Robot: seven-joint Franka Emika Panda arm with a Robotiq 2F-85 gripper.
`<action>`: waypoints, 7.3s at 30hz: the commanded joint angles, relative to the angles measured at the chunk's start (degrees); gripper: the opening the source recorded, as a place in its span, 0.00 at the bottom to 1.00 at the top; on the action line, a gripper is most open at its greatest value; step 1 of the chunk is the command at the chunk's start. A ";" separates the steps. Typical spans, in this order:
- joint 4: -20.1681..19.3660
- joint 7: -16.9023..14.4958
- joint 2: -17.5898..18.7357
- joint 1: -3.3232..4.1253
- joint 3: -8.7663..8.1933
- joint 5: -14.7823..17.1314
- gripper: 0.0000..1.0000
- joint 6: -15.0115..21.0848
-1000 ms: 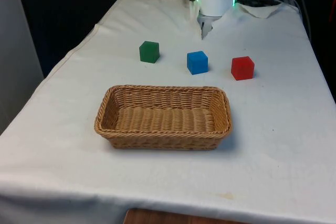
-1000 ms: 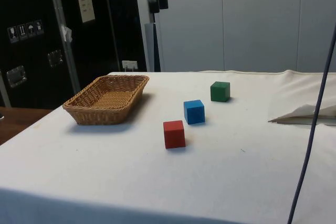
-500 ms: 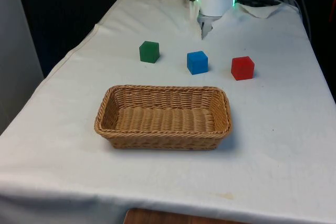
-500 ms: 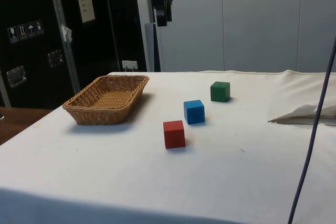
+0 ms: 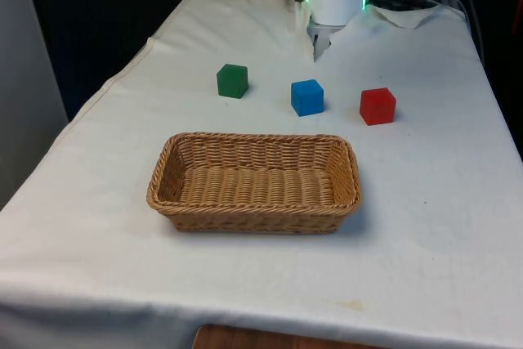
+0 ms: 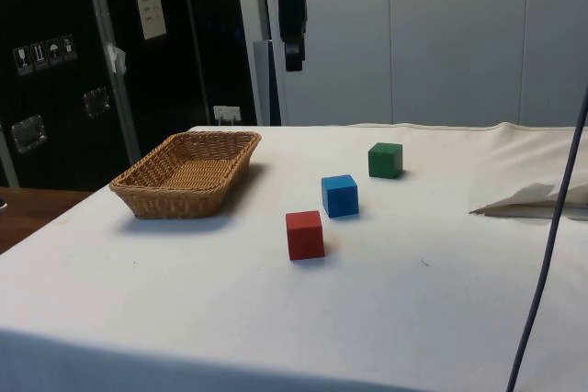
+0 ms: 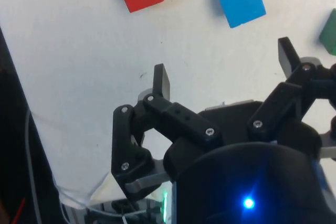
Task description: Pick up exactly two blocks and place them into the basket.
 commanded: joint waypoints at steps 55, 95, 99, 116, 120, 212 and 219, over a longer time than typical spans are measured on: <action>-12.89 -10.66 19.25 -0.57 -0.34 1.32 1.00 28.53; -13.18 -11.80 31.46 -1.32 0.97 2.01 0.00 40.05; -13.18 -11.80 31.51 -1.32 0.97 2.01 0.00 39.99; -13.12 -14.04 25.73 -0.34 -3.44 0.23 0.00 35.92; -13.01 -14.38 23.38 -0.52 -4.30 -0.80 0.00 34.21; 10.71 -17.59 34.72 -1.78 -4.93 21.31 0.00 14.15; 11.69 -17.65 37.70 -1.83 -4.58 25.15 0.00 14.15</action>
